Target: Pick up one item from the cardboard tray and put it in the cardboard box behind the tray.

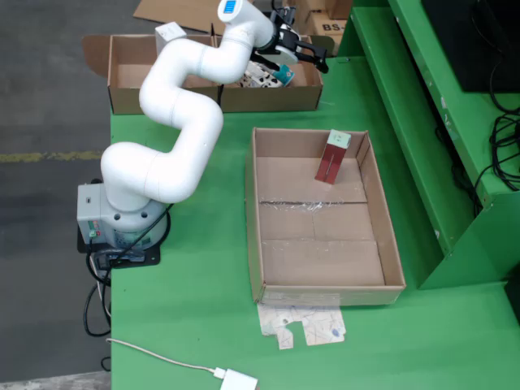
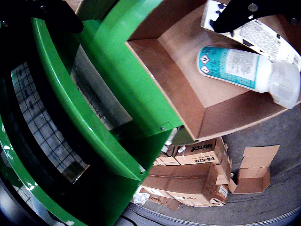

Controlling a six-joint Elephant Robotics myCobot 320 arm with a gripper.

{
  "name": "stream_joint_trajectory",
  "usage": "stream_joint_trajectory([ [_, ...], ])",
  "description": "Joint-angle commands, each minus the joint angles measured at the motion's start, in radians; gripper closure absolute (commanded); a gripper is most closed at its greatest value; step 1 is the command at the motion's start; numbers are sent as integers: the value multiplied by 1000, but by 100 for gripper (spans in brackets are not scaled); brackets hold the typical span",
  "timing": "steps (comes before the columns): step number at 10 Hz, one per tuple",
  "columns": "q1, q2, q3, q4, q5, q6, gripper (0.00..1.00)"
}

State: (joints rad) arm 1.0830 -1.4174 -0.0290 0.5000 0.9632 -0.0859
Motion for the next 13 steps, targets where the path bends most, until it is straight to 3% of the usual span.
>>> stream_joint_trajectory([
  [1, -107, 76, 29, 12, -10, 59, 0],
  [8, -409, 160, 29, 12, -10, 269, 0],
  [11, -452, 195, 29, 12, -10, 295, 0],
  [13, -490, 267, 29, 10, 13, 378, 0],
])
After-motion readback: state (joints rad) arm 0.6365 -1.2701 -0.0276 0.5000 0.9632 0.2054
